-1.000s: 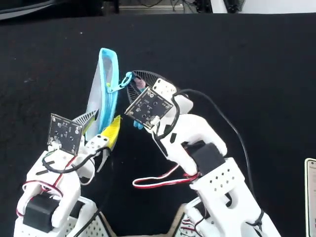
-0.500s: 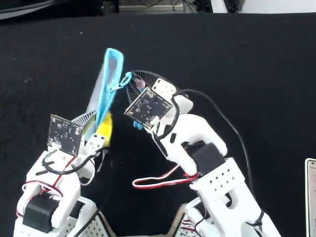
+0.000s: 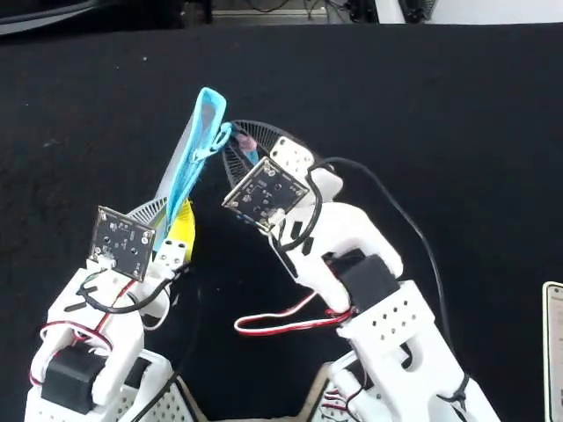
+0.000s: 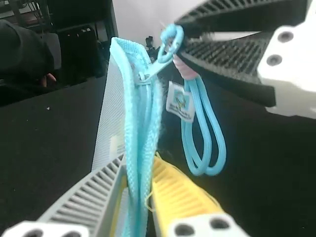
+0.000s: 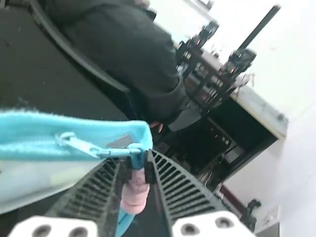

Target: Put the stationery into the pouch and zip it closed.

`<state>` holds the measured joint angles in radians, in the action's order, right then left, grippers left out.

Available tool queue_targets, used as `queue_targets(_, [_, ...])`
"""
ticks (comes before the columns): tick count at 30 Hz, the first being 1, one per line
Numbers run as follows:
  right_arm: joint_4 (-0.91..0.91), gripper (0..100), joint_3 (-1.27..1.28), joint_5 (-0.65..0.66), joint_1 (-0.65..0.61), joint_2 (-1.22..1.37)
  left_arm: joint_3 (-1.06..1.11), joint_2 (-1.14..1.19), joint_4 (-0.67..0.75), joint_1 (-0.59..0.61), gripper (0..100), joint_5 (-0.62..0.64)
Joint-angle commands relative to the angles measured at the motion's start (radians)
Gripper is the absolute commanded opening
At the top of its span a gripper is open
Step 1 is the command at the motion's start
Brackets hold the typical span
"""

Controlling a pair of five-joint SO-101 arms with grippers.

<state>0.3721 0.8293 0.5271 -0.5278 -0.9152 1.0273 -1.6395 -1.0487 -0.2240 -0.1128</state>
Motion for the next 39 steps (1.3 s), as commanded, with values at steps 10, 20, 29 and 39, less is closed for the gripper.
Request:
queue_targets(10, [-0.071, 1.1, -0.259, -0.003, 0.149, 0.263, -0.054, 0.002, -0.035, -0.012, 3, -0.014])
queue_targets(20, [-0.077, 1.1, -0.383, -0.009, 0.203, 0.452, -0.054, 0.002, -0.035, -0.012, 3, -0.014])
queue_targets(29, [0.009, 1.1, -0.386, -0.009, 0.195, 0.423, -0.056, -0.003, -0.031, -0.002, 3, -0.008])
queue_targets(39, [0.233, 1.1, -0.329, -0.005, 0.058, 0.177, -0.033, -0.160, -0.009, -0.001, 15, -0.008])
